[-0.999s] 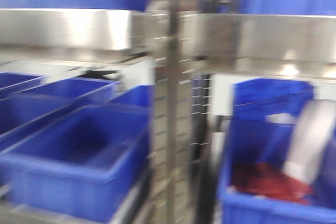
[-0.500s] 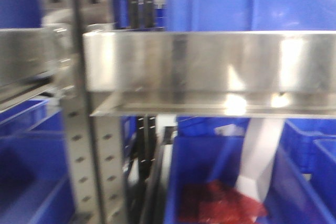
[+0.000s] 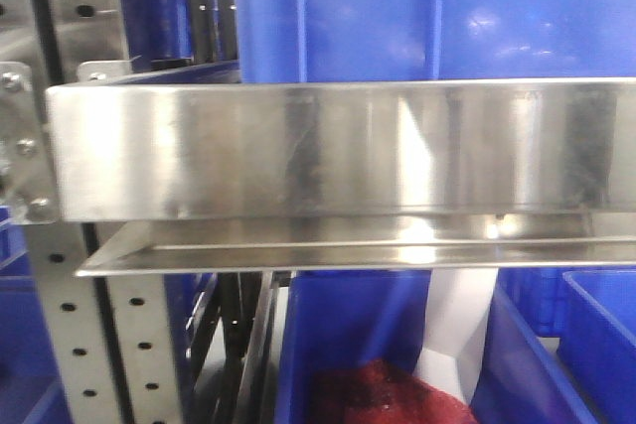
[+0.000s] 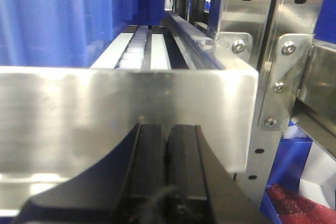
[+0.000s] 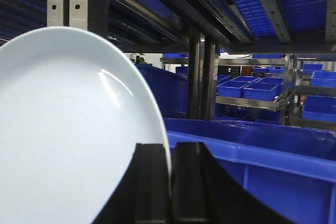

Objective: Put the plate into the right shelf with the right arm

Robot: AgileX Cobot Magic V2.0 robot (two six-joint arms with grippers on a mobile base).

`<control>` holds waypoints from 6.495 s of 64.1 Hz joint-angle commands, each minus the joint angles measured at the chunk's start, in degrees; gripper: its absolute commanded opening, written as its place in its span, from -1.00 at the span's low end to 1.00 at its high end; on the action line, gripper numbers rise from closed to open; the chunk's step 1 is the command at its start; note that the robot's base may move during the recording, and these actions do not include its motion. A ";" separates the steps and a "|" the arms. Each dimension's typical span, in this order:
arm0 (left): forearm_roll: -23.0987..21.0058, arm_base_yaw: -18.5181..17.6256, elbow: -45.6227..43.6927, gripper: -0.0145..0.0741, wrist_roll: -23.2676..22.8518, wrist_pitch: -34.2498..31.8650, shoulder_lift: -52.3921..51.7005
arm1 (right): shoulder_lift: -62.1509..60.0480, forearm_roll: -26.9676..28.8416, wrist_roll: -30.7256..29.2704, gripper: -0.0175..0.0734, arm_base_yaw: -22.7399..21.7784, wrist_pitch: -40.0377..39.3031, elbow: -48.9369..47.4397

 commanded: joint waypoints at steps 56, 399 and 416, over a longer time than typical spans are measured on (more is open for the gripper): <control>-0.23 -0.30 0.46 -0.78 -0.19 -4.90 -0.29 | 2.38 0.37 0.20 -0.49 -0.20 -4.95 -3.56; -0.23 -0.30 0.46 -0.78 -0.19 -4.90 -0.29 | -4.88 -31.18 33.80 -0.49 -29.46 -3.49 20.51; -0.23 -0.30 0.46 -0.78 -0.19 -4.90 -0.29 | -4.88 -31.18 33.80 -0.49 -29.46 -3.77 20.51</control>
